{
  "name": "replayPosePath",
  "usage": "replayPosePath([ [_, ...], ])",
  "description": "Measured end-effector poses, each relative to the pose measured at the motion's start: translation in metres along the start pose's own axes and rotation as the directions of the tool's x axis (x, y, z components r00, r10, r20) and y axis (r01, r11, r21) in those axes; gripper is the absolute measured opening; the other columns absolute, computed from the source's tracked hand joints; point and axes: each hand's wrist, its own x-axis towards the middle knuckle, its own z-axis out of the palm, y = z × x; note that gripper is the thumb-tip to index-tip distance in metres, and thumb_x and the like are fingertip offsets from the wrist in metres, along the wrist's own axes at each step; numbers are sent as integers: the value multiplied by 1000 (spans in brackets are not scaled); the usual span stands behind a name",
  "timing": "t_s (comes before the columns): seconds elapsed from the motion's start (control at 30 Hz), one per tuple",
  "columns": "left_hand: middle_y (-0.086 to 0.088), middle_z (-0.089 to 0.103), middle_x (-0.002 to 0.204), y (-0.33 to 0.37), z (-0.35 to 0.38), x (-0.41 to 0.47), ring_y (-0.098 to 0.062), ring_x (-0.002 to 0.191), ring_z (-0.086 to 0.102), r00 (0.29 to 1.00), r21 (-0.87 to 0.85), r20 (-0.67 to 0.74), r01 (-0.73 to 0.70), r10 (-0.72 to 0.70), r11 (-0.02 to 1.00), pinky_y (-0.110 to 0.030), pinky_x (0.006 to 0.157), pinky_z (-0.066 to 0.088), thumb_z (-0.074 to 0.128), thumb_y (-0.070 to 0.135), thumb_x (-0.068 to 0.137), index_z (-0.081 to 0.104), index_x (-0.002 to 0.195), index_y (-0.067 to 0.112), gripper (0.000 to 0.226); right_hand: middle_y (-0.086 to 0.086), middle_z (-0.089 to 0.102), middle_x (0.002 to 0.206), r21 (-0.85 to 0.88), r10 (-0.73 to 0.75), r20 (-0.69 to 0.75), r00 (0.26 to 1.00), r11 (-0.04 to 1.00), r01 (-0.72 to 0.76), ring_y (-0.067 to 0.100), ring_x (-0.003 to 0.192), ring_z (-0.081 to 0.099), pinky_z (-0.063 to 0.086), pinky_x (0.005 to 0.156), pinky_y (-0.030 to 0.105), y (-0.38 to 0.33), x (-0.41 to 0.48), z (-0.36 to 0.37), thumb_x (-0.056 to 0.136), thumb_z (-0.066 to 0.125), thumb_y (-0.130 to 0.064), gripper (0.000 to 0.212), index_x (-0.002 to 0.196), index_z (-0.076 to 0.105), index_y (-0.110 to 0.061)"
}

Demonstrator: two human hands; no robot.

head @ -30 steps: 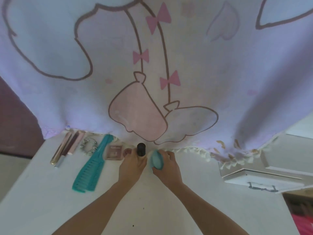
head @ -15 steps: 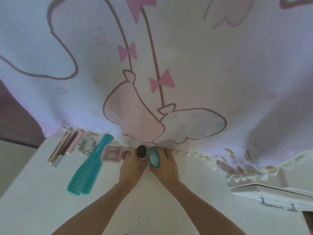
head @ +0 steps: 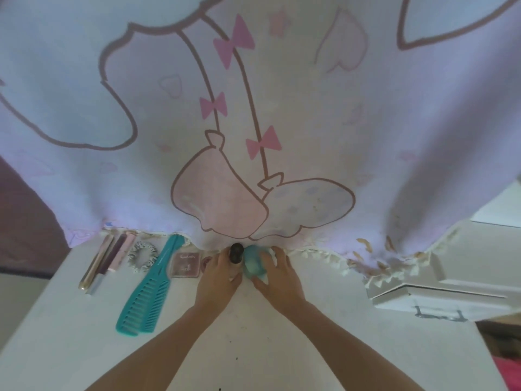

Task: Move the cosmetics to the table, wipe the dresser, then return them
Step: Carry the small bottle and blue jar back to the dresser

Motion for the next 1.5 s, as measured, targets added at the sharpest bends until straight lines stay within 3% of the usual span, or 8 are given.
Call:
replayPosePath([
  [0.23,-13,49,120,-4,-22,-29,-29,109,49,993,27,-15,-116,117,993,-35,81,45,62,14,82,43,126,5,49,12,66,105,-218,-152,-175,973,970,112,23,83,68,56,62,25,-13,-34,-27,61,81,-37,62,109,47,-18],
  [0.43,-13,46,130,-20,-44,-57,-33,120,43,977,88,-11,-210,212,974,-41,89,47,60,20,84,38,134,5,57,8,67,103,-366,-116,-232,966,930,24,21,86,67,55,60,25,-26,-74,-30,78,35,-46,42,110,47,-21],
  [0.6,-21,57,118,-38,-53,-80,-41,107,54,971,200,7,-235,238,951,-47,83,49,34,41,78,53,119,0,61,11,67,102,-380,-144,-265,954,924,34,23,85,67,55,59,27,-36,-112,-20,69,70,-42,51,109,48,-19],
  [0.73,-23,55,120,-43,-59,-100,-40,108,52,977,218,-30,-198,210,956,-48,86,46,34,43,77,57,114,2,60,10,67,101,-413,-156,-284,946,911,26,22,84,67,55,58,26,-48,-131,-16,76,58,-43,41,109,48,-21],
  [0.87,-20,46,132,-39,-69,-117,-37,121,41,984,223,-23,-168,177,960,-47,97,37,44,35,82,53,121,4,51,11,67,101,-395,-183,-273,945,917,63,24,84,67,55,58,28,-52,-141,-18,58,82,-38,63,108,49,-19],
  [1.03,-19,45,134,-39,-79,-136,-37,124,38,985,264,-79,-128,154,956,-48,99,37,56,24,85,52,123,5,42,10,67,100,-404,-253,-292,922,907,121,23,83,68,55,58,27,-52,-142,-23,52,85,-40,62,103,59,-19],
  [1.23,-28,59,108,-33,-80,-176,-49,99,54,975,332,-204,-14,87,943,-51,69,52,74,14,72,61,105,-2,39,5,67,100,-387,-399,-285,872,880,276,18,83,67,53,59,22,-42,-157,-33,52,84,-45,68,105,48,-23],
  [1.5,-21,52,126,-11,-37,-309,-42,116,47,904,252,-419,209,-88,945,-54,84,46,54,34,82,60,114,4,44,5,66,101,-295,-581,-188,792,803,519,18,85,63,54,60,22,-12,-223,-23,78,36,-44,38,107,47,-23],
])
